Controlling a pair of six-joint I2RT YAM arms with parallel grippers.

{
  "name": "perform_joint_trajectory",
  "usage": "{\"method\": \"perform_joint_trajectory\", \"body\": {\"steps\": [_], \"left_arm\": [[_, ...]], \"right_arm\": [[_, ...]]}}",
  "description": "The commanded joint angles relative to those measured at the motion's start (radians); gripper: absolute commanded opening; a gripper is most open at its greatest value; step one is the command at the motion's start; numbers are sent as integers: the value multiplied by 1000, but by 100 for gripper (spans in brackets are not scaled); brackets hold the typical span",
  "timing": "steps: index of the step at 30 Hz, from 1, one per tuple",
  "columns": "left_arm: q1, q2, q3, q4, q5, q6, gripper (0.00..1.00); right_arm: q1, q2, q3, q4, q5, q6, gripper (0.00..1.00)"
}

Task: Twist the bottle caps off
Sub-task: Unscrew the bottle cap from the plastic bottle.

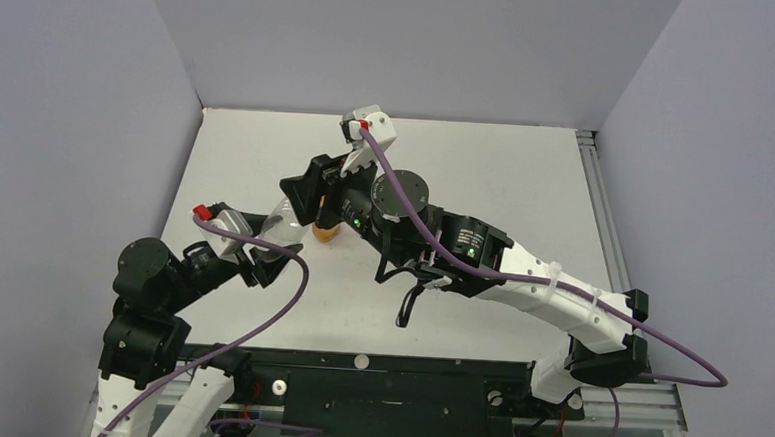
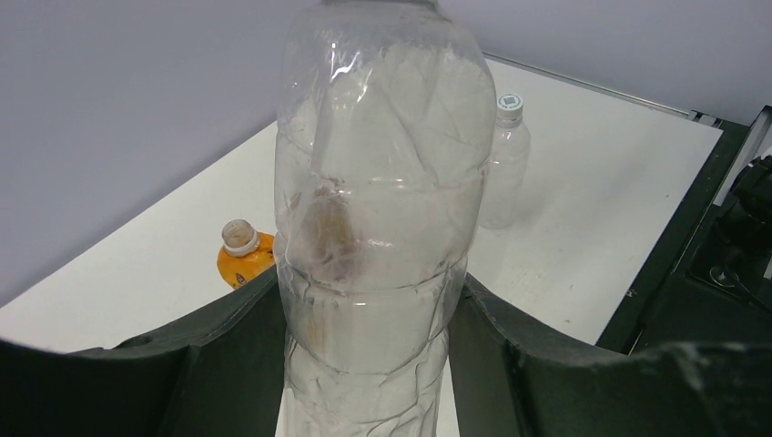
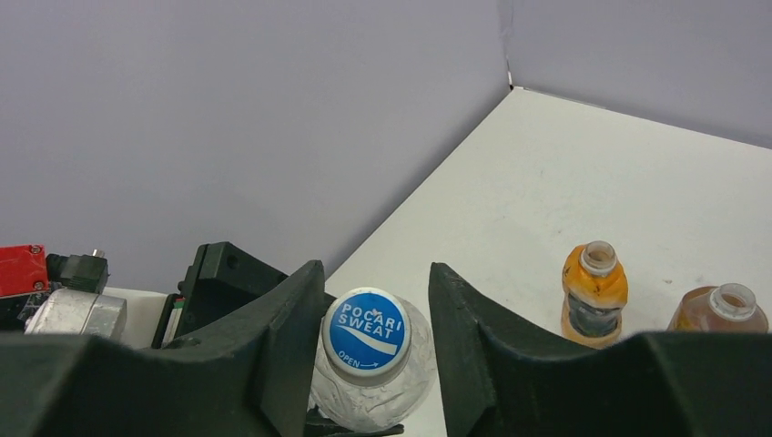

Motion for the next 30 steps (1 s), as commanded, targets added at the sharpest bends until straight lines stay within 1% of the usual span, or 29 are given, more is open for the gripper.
{"method": "perform_joint_trajectory", "body": {"steps": [1, 5, 6, 7, 9, 11, 12, 13, 14, 15, 16, 17, 18, 19, 20, 21, 22, 25, 27, 28, 29, 30], "left_arm": [[0, -9, -1, 14, -16, 6, 4], [0, -6, 2, 21, -13, -13, 4], [0, -3, 6, 22, -10, -19, 3], [0, -1, 9, 25, -7, -35, 4], [-1, 5, 16, 32, 10, -71, 4], [0, 5, 21, 51, 58, -143, 4], [0, 1, 21, 74, 109, -166, 4], [0, -2, 19, 91, 182, -217, 5], [0, -7, 13, 139, 219, -282, 5], [0, -7, 11, 162, 302, -314, 5], [0, 0, 10, 205, 345, -383, 5], [-1, 13, 8, 231, 435, -421, 5], [-1, 20, 4, 290, 475, -509, 5], [0, 33, -7, 323, 546, -553, 5], [-1, 37, -13, 398, 575, -648, 5], [0, 44, -24, 433, 620, -690, 4], [0, 46, -26, 488, 634, -743, 4], [-3, 48, -28, 516, 657, -760, 2], [-1, 47, -27, 510, 654, -754, 2], [-1, 46, -27, 506, 649, -743, 2], [-2, 45, -26, 496, 628, -731, 2], [-2, 43, -23, 470, 598, -694, 2]], "right_arm": [[5, -40, -16, 53, 7, 14, 39], [5, -37, -16, 48, 5, 12, 26], [5, -38, -16, 46, 3, 10, 23], [4, -38, -16, 45, 2, 8, 19], [3, -45, -22, 46, -20, -8, 14], [2, -65, -46, 72, -64, -48, 12], [1, -89, -78, 86, -90, -83, 11], [-2, -103, -97, 117, -158, -101, 11], [-8, -137, -137, 134, -198, -134, 11], [-11, -153, -160, 166, -293, -149, 11], [-17, -192, -204, 182, -347, -169, 11], [-21, -211, -225, 214, -450, -183, 11], [-26, -248, -264, 228, -496, -187, 11], [-29, -280, -283, 252, -576, -190, 11], [-35, -295, -314, 264, -609, -190, 11], [-38, -320, -343, 285, -663, -187, 11], [-44, -332, -357, 295, -685, -186, 11], [-53, -361, -396, 316, -742, -177, 12], [-56, -362, -398, 310, -733, -174, 17], [-56, -360, -396, 307, -708, -171, 29], [-57, -358, -390, 298, -689, -166, 38], [-57, -357, -387, 290, -637, -162, 57]]}}
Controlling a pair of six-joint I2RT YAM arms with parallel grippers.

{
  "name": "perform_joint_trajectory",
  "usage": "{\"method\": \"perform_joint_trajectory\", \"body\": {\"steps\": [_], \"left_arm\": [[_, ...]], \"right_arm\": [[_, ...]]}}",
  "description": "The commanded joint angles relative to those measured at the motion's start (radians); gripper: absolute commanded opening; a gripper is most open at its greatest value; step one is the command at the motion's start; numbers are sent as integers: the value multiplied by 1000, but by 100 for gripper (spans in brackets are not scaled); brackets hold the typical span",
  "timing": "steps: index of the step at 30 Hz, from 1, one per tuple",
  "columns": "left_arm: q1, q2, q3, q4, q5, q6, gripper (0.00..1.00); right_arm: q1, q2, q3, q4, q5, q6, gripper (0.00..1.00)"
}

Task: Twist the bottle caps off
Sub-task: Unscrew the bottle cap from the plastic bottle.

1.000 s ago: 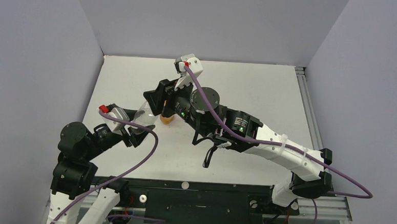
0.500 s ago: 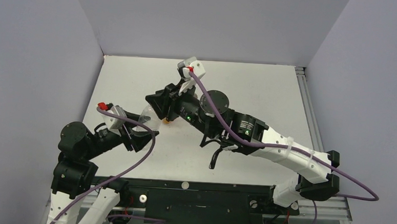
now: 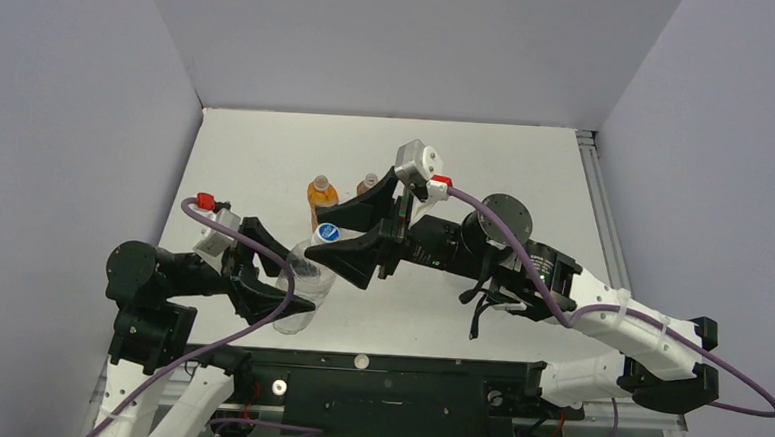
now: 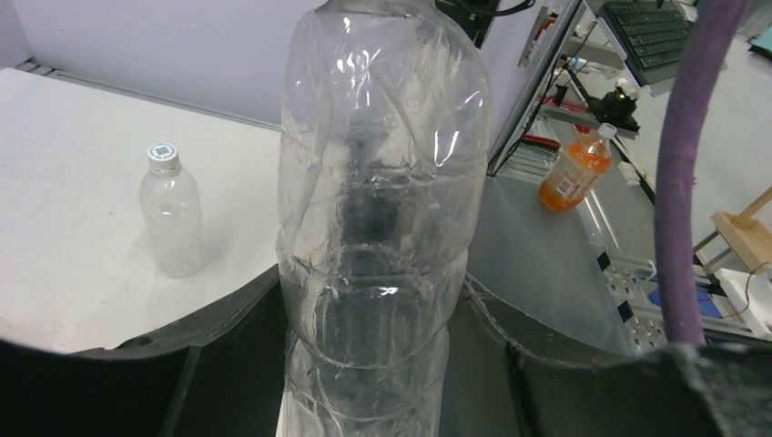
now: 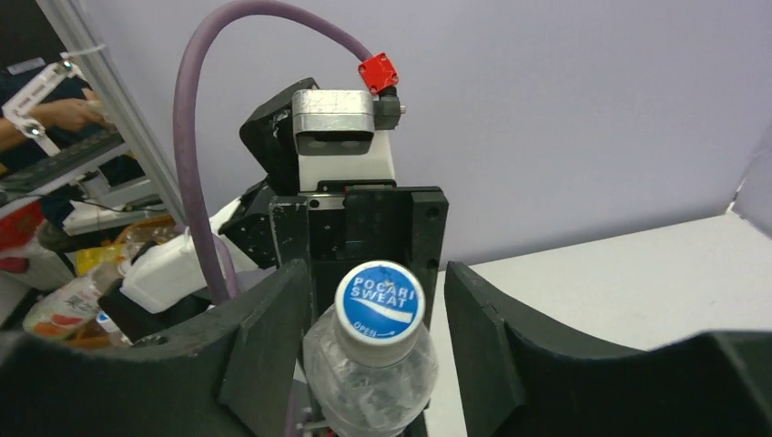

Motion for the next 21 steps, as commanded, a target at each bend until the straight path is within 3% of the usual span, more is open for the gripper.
{"method": "perform_joint_trajectory", "body": {"steps": [1, 4, 9, 14, 21], "left_arm": [[5, 1, 22, 15, -64, 4, 2], [5, -2, 49, -134, -207, 216, 2], [5, -35, 31, -244, -439, 473, 2], [4, -77, -24, -228, -646, 588, 2], [5, -92, -36, -234, -711, 641, 2]], "right_arm": [[-8, -22, 2, -4, 30, 1, 63], [-3, -24, 19, -25, 198, 34, 78], [42, 8, 86, -63, 522, 101, 83], [68, 143, 256, -202, 678, 156, 77], [89, 281, 418, -287, 730, 146, 68]]}}
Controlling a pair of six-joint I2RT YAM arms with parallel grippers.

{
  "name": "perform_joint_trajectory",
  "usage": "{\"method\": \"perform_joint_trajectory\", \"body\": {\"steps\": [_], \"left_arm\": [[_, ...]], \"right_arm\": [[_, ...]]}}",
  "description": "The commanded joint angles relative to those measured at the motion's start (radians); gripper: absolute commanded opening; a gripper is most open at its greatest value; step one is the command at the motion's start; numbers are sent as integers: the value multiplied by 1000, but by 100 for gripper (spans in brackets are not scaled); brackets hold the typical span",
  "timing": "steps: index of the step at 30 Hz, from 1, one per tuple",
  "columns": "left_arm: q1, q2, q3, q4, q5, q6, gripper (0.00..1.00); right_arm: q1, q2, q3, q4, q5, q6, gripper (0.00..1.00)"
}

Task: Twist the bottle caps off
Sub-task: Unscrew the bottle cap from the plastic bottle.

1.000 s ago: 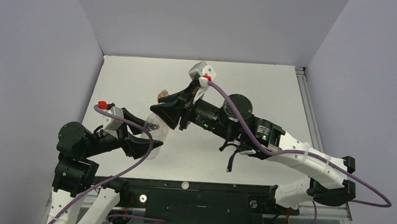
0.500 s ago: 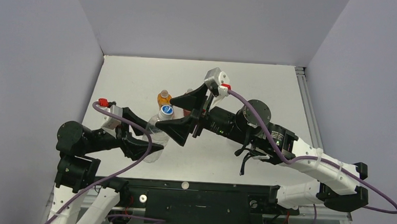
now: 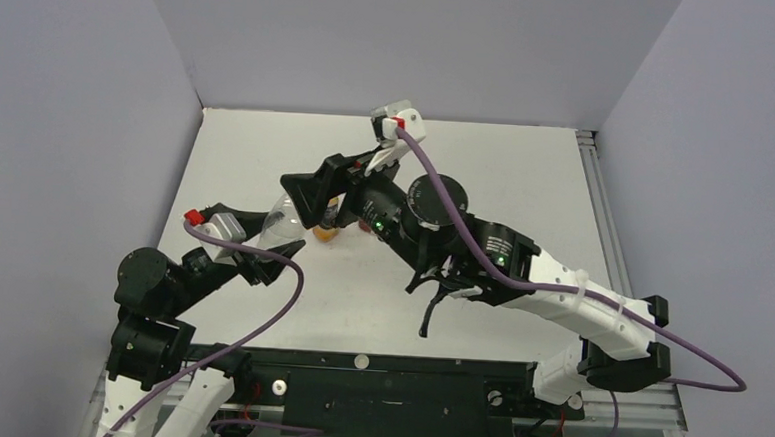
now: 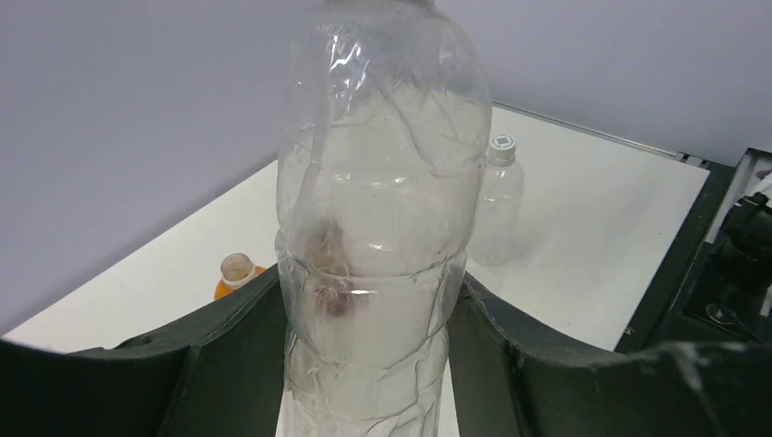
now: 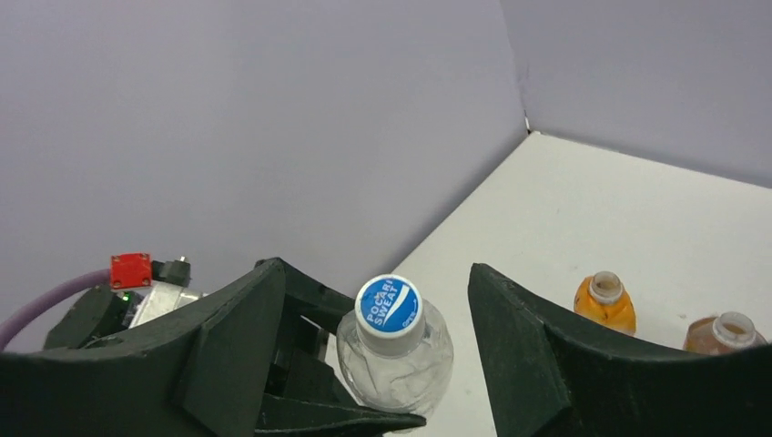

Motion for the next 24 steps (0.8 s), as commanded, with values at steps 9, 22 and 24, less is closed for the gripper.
{"method": "perform_joint_trajectory", "body": {"steps": [9, 22, 24], "left_arm": [[3, -17, -4, 0, -96, 67, 1], [3, -25, -10, -7, -78, 51, 1], [4, -23, -8, -6, -78, 48, 1]], "right_arm": [[14, 98, 95, -60, 84, 17, 48], [7, 96, 73, -29, 95, 21, 49], [5, 96, 69, -25, 94, 25, 45]]}}
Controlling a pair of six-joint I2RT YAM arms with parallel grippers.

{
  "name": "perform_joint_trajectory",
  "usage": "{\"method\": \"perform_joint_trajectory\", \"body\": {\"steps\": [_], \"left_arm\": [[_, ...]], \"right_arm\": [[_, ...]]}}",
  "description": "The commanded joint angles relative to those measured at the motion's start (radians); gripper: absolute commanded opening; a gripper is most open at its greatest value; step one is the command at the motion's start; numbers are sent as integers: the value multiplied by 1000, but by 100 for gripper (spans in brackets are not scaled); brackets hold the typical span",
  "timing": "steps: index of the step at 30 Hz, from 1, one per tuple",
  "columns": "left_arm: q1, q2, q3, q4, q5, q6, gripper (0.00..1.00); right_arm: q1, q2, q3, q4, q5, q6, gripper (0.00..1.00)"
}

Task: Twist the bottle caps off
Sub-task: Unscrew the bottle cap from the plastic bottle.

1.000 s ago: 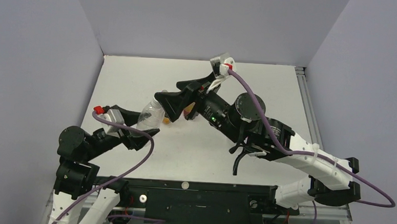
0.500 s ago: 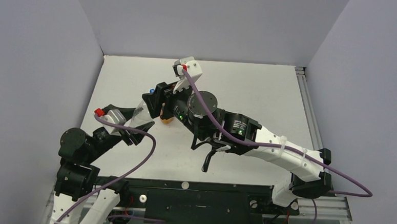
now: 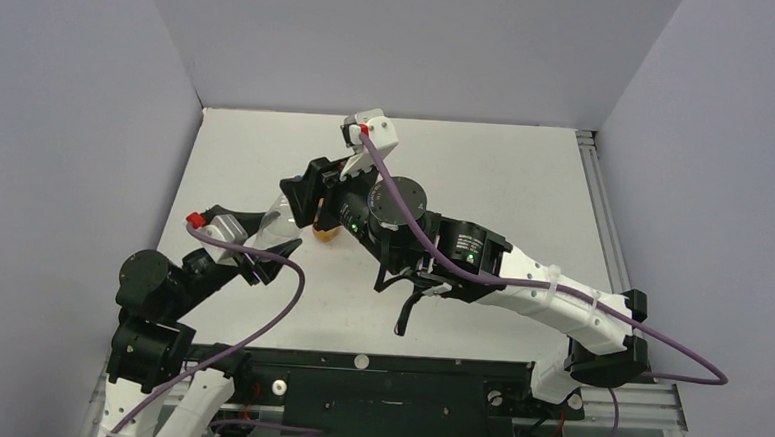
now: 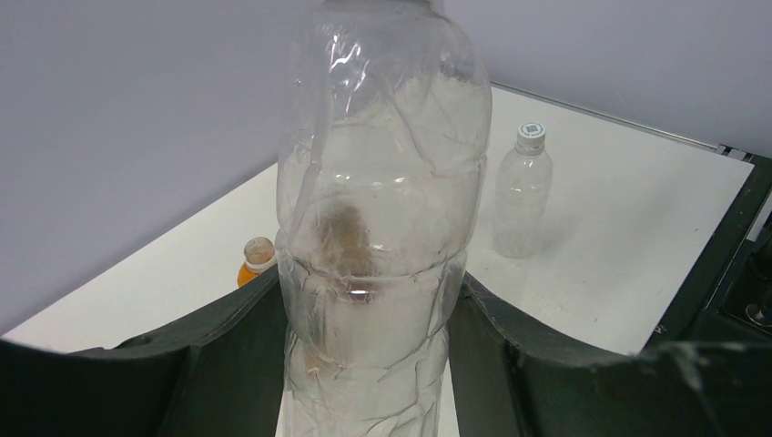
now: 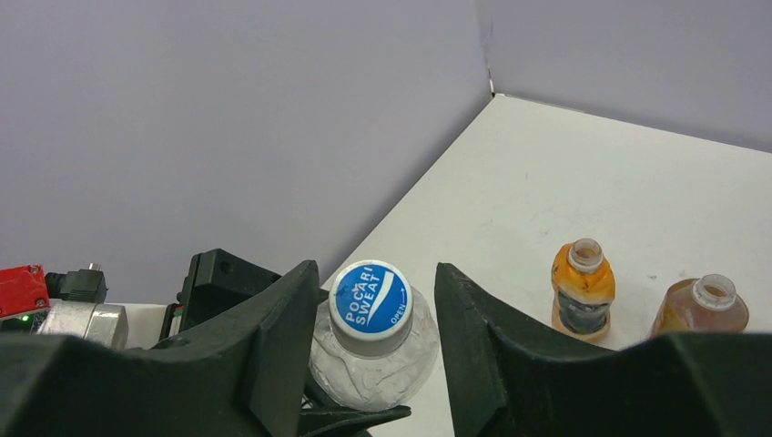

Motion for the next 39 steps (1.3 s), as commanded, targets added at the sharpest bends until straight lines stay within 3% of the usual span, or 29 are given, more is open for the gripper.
{"method": "perform_joint_trajectory", "body": {"steps": [1, 8, 13, 17, 21, 26, 28, 30, 31, 33, 34, 37, 39], "left_arm": [[4, -6, 7, 17, -4, -8, 1], [4, 1, 15, 24, -3, -31, 1], [3, -1, 22, 69, 38, -130, 1], [4, -4, 20, 154, 182, -259, 1], [3, 38, 33, 244, 420, -458, 0], [4, 88, 42, 385, 624, -626, 0], [3, 93, 44, 393, 635, -637, 0], [3, 95, 44, 395, 632, -634, 0], [3, 96, 43, 394, 624, -631, 0], [3, 95, 43, 385, 596, -605, 0], [4, 92, 44, 365, 581, -587, 0], [4, 83, 63, 231, 439, -412, 0], [4, 71, 56, 182, 327, -309, 0]], "right_arm": [[-2, -20, 8, 51, 17, 8, 41], [-23, -37, -13, 55, -21, 16, 18], [-69, -109, -102, 120, -178, -6, 12], [-102, -212, -240, 235, -475, -71, 9], [-117, -320, -372, 321, -739, -129, 8], [-163, -419, -486, 393, -923, -135, 8], [-166, -437, -503, 407, -938, -139, 11], [-168, -434, -505, 402, -934, -142, 20], [-168, -429, -490, 380, -923, -149, 35], [-168, -413, -466, 328, -869, -156, 52], [-167, -409, -460, 319, -845, -158, 56], [-140, -415, -455, 333, -605, -141, 76], [-101, -412, -434, 335, -398, -122, 80]]}}
